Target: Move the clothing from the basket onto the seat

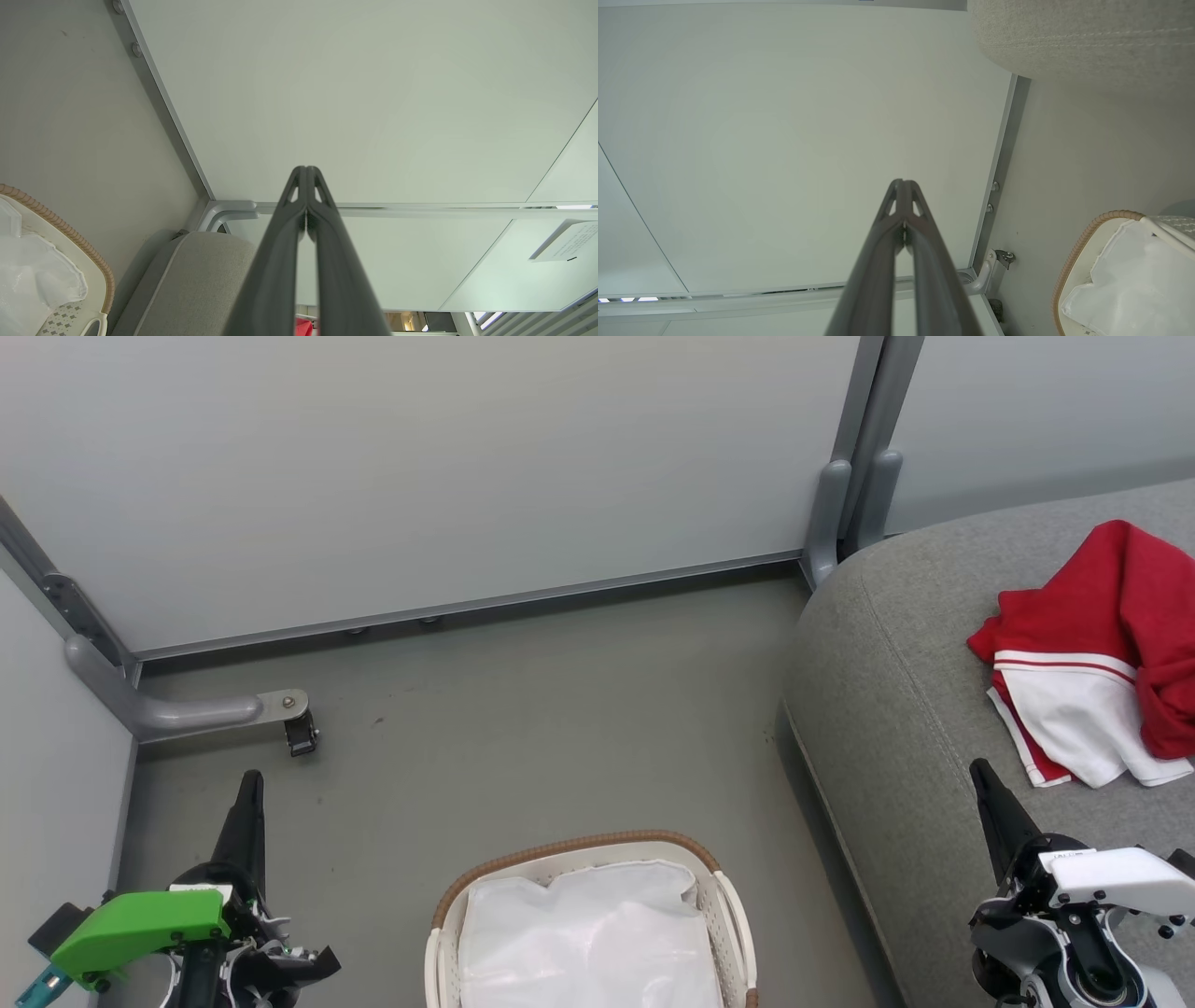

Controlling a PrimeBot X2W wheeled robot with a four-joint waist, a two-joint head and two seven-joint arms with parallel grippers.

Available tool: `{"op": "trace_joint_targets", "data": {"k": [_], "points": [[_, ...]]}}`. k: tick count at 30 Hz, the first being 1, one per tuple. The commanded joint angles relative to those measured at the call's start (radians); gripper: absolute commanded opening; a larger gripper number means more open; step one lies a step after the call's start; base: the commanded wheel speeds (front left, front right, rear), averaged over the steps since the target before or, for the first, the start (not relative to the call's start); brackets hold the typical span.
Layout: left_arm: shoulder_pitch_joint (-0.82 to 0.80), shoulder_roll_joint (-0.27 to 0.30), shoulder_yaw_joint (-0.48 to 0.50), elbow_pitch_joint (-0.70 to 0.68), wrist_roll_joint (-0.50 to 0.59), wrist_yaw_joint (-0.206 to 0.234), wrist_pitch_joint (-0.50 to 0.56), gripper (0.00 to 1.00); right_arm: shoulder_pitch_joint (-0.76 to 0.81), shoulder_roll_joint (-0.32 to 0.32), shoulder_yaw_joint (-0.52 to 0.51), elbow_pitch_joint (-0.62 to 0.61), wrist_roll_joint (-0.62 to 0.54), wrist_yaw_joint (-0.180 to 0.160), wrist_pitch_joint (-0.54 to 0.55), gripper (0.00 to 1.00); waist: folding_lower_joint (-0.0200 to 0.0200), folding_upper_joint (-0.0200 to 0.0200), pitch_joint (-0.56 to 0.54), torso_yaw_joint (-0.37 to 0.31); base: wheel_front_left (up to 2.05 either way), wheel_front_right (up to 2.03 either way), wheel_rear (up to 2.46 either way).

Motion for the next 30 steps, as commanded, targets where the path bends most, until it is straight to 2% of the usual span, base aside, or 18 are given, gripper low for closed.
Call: {"op": "trace_joint_targets", "data": {"k": [1, 30], "points": [[-0.012, 0.006, 0.002, -0.002, -0.003, -0.004, 0.004, 0.0, -0.008, -0.003, -0.002, -0.002, 0.003, 0.0, 0.002, 0.0, 0.0, 0.0, 0.0, 0.0, 0.0, 0.0, 0.0], [-0.012, 0.006, 0.002, -0.002, -0.003, -0.005, 0.004, 0.0, -0.008, -0.003, -0.001, -0.002, 0.004, 0.0, 0.002, 0.0, 0.0, 0.0, 0.0, 0.0, 0.0, 0.0, 0.0]]}}
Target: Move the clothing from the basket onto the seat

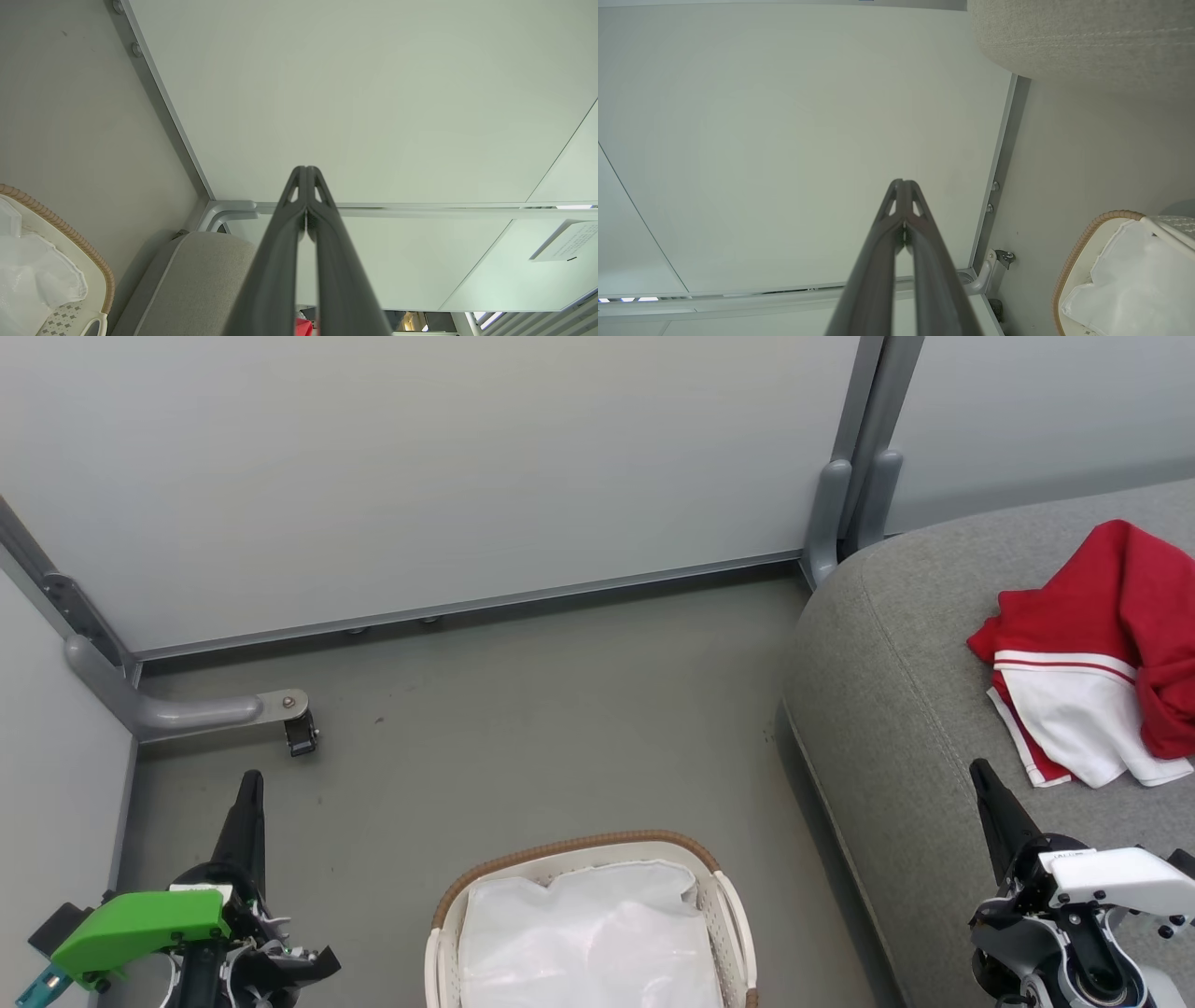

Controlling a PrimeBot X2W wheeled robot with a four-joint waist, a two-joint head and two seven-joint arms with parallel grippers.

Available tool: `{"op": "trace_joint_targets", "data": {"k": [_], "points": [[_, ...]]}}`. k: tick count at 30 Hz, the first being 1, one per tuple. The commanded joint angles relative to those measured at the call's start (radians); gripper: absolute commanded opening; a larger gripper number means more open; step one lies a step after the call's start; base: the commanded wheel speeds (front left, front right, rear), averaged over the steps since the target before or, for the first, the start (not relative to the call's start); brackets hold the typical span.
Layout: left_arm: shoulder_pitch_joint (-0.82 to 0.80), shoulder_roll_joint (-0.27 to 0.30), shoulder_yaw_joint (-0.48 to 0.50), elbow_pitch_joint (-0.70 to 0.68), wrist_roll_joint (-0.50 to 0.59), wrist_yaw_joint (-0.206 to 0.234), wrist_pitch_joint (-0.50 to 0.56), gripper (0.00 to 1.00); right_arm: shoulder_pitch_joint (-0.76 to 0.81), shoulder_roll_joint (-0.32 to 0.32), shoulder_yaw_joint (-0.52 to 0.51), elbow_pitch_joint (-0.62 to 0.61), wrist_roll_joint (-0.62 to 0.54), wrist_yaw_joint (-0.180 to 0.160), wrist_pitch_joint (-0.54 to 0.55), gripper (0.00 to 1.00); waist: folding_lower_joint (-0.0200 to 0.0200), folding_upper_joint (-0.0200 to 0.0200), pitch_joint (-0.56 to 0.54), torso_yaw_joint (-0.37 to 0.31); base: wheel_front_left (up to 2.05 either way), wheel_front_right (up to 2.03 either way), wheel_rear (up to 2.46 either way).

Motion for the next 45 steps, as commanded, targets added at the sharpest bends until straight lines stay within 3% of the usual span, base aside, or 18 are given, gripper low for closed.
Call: {"op": "trace_joint_targets", "data": {"k": [1, 45], "points": [[-0.012, 0.006, 0.002, -0.002, -0.003, -0.004, 0.004, 0.0, -0.008, -0.003, -0.001, -0.002, 0.003, 0.0, 0.002, 0.0, 0.0, 0.0, 0.0, 0.0, 0.0, 0.0, 0.0], [-0.012, 0.006, 0.002, -0.002, -0.003, -0.004, 0.004, 0.0, -0.008, -0.003, -0.001, -0.003, 0.004, 0.0, 0.001, 0.0, 0.0, 0.0, 0.0, 0.0, 0.0, 0.0, 0.0]]}}
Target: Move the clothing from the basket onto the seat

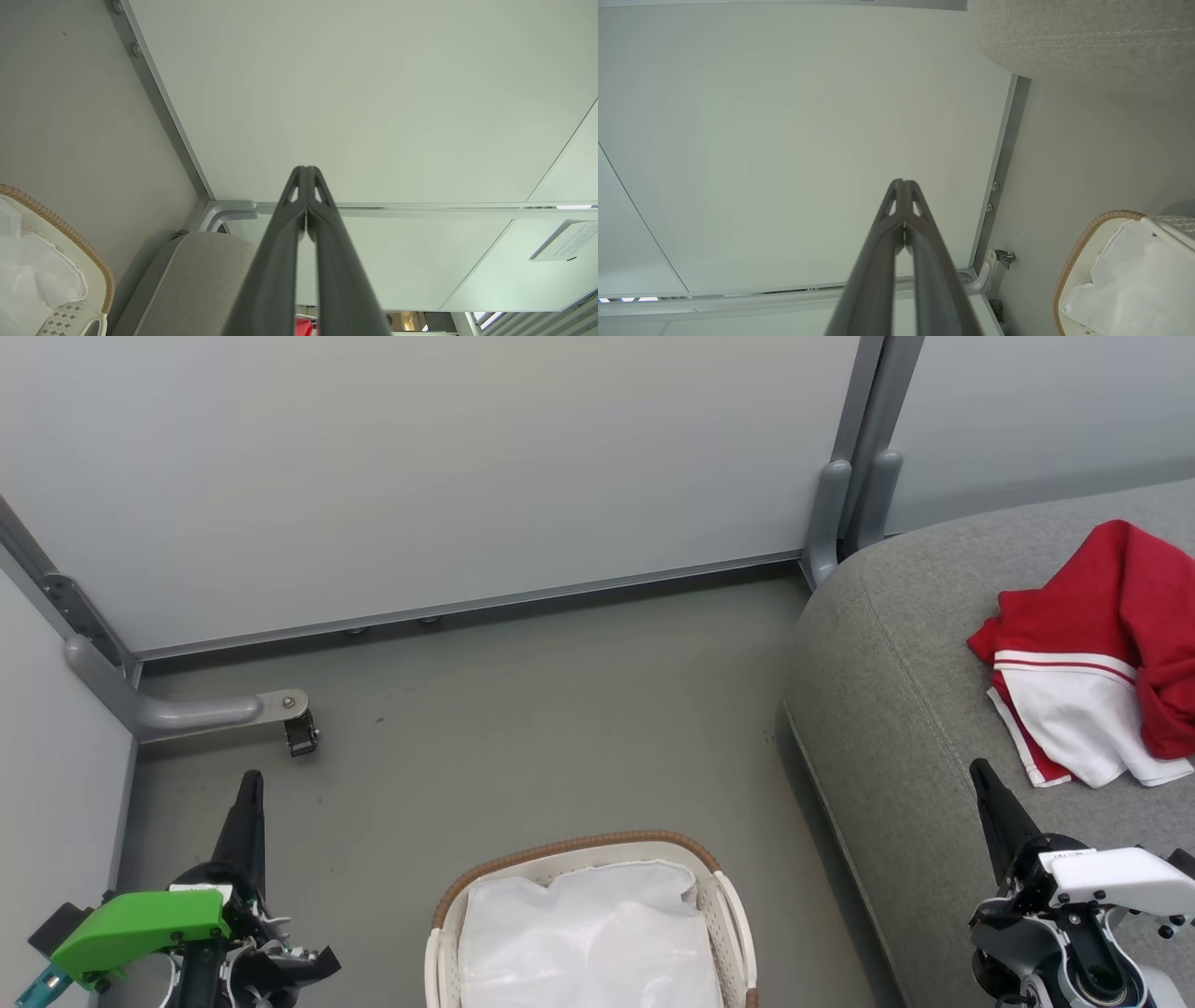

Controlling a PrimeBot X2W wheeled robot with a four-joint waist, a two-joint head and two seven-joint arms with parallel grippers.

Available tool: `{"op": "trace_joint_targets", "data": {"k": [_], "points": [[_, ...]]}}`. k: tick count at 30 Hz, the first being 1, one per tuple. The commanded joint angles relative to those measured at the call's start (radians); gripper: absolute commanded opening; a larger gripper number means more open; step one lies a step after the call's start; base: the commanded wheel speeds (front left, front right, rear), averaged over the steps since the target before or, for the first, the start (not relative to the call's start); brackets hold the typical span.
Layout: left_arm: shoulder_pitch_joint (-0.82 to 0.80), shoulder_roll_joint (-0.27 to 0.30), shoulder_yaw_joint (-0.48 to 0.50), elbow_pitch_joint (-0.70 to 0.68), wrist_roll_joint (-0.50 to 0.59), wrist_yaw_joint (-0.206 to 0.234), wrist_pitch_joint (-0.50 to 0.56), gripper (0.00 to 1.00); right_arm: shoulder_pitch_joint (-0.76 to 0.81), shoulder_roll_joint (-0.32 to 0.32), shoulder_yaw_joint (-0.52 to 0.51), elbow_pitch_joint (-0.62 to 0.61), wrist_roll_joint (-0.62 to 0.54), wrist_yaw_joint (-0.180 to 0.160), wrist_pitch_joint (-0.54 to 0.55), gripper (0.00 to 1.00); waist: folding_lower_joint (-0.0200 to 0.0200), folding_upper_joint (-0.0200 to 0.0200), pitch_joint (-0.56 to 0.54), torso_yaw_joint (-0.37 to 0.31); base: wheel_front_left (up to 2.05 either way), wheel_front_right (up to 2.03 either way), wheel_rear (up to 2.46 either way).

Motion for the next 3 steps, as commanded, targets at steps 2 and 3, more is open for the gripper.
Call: {"op": "trace_joint_targets", "data": {"k": [2, 3], "points": [[-0.012, 0.006, 0.002, -0.002, -0.003, -0.004, 0.004, 0.0, -0.008, -0.003, -0.001, -0.003, 0.004, 0.0, 0.001, 0.0, 0.0, 0.0, 0.0, 0.0, 0.0, 0.0, 0.0], [-0.012, 0.006, 0.002, -0.002, -0.003, -0.004, 0.004, 0.0, -0.008, -0.003, -0.001, -0.003, 0.004, 0.0, 0.001, 0.0, 0.0, 0.0, 0.0, 0.0, 0.0, 0.0, 0.0]]}}
